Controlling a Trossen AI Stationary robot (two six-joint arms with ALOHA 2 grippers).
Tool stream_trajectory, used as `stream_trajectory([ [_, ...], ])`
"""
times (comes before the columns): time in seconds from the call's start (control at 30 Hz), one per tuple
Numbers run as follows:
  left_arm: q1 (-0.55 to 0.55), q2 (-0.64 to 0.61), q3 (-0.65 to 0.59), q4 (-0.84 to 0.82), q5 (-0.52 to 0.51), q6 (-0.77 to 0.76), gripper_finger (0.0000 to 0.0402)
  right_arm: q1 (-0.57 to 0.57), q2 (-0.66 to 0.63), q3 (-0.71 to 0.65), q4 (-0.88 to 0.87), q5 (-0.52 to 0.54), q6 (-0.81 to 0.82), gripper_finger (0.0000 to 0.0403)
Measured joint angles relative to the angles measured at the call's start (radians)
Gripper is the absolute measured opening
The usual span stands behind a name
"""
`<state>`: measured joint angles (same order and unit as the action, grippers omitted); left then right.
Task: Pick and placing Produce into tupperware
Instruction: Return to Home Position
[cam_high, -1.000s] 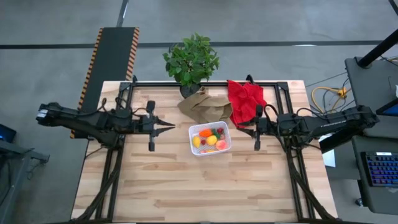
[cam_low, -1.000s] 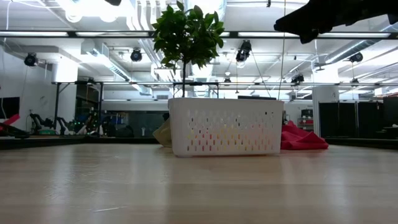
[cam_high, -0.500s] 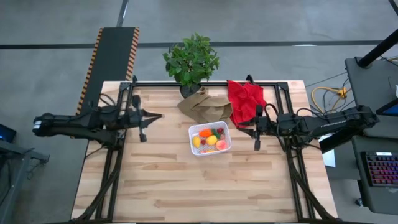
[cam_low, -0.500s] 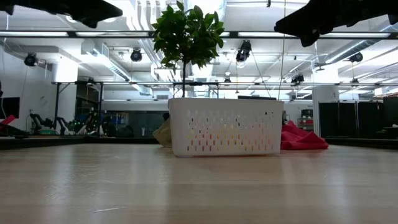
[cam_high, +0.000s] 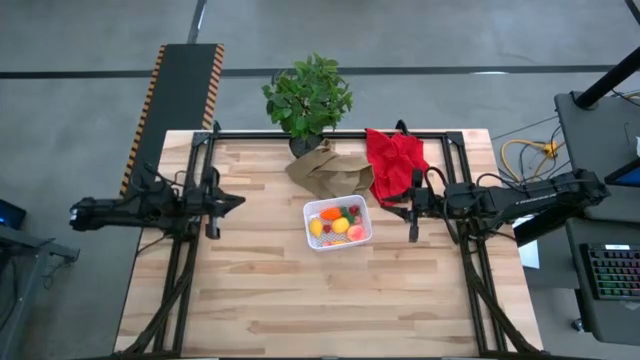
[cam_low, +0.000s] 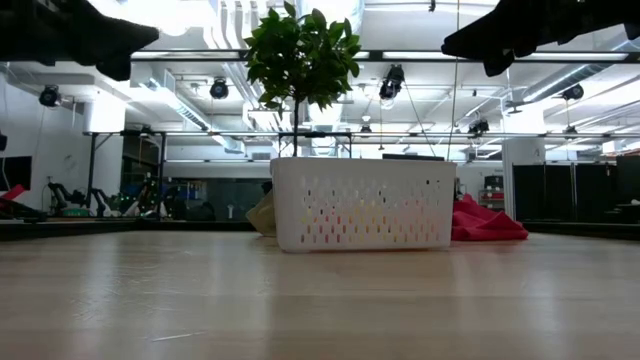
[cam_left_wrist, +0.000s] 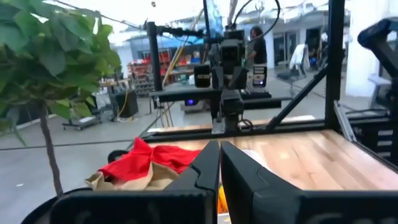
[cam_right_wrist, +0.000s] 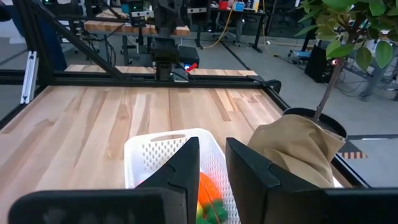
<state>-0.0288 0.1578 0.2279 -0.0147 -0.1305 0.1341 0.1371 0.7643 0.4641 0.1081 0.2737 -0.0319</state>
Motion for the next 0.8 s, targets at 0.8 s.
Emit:
stream_trajectory([
  [0.8,0.0,-0.13,-0.193,-0.012,-0.013,-0.129,0.0,0.012,-0.099,-0.005,-0.071,-0.033,-0.046,0.0046],
])
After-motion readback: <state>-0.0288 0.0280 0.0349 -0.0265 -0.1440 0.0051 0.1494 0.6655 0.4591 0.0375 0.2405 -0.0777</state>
